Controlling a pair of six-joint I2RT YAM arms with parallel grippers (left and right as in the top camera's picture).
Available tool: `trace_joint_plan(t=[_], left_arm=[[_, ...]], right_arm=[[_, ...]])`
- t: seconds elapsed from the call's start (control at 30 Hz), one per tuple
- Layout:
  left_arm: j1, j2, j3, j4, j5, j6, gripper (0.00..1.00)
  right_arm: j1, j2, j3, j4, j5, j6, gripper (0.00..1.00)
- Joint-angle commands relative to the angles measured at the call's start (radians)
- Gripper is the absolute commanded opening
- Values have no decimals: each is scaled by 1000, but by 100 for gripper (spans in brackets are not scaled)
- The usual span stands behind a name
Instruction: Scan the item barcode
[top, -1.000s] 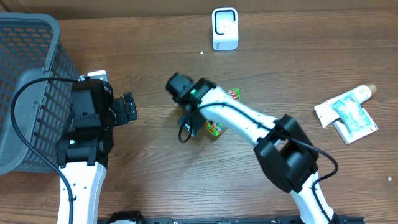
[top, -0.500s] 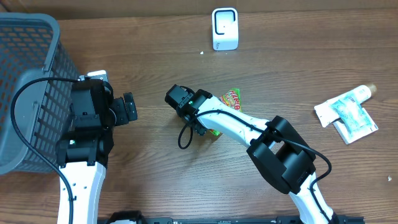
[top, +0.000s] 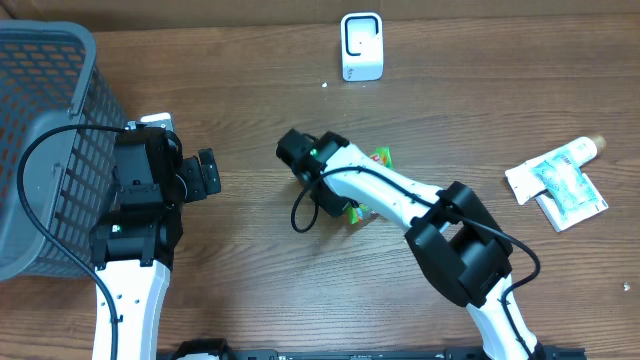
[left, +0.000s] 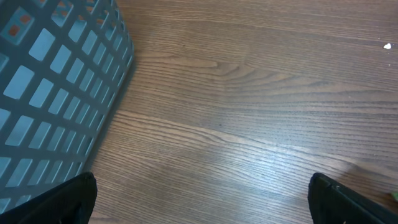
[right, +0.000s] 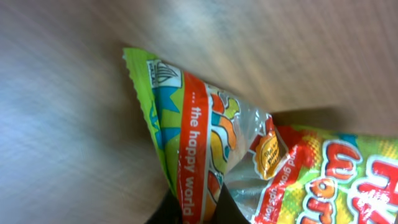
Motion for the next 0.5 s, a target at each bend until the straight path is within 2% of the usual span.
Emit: trace_joint_plan(t=[0.0,0.1,0.27,0.33,0.47], left_arm=[[4,-6,3,3,-9,14,100],[4,-6,3,3,-9,14,100],[4,-6,3,3,-9,14,100],[4,-6,3,3,-9,14,100],[4,-6,3,3,-9,14,100]], right_arm=[[-62,-111,137,-36,-367,3,4],[-134,-157,198,-58,-663,13,4],[-276,-175,195,-24,-1354,63,4],[-320,-173,162,-3,-1548,62,4],[-369,-166,42,67,-1794,63,4]])
